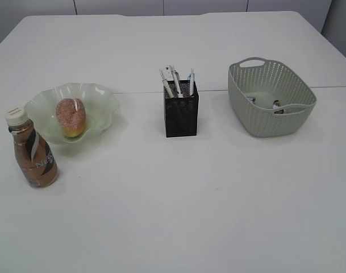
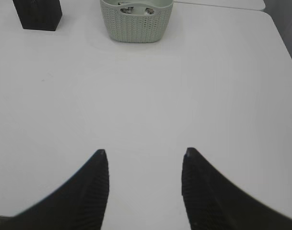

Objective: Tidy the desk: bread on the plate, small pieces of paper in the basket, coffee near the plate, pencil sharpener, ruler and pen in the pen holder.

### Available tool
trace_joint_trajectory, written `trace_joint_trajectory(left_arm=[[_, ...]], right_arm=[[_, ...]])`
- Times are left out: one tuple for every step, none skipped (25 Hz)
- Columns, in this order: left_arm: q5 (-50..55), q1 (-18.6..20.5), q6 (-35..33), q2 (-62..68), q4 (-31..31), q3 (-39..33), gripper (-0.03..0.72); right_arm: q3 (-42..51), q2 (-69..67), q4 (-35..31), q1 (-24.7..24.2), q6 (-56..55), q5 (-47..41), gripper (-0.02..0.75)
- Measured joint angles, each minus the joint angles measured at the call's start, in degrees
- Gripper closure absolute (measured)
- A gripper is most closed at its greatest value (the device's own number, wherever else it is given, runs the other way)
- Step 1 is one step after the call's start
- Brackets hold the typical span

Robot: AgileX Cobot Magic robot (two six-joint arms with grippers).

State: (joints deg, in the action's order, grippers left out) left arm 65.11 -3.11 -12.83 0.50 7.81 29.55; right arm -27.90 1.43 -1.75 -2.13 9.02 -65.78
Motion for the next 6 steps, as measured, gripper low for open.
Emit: trace_joint_trajectory(left_arm=[[0.0,0.0,0.0,0.0,0.0,0.0,0.45],[0.0,0.0,0.0,0.0,0.0,0.0,0.451],[0.0,0.0,0.0,0.0,0.0,0.0,0.45],[0.0,0.0,0.0,0.0,0.0,0.0,0.451],[0.0,0.0,0.0,0.0,0.0,0.0,0.451],[0.0,0.0,0.0,0.0,0.0,0.0,0.451]], right_arm=[[0.0,0.0,0.0,0.0,0.0,0.0,0.342],[0.0,0.0,0.0,0.0,0.0,0.0,0.343],[0.0,0.0,0.0,0.0,0.0,0.0,0.343],[0.0,0.0,0.0,0.0,0.0,0.0,0.343],[0.0,0.0,0.0,0.0,0.0,0.0,0.343],[0.0,0.0,0.0,0.0,0.0,0.0,0.343]])
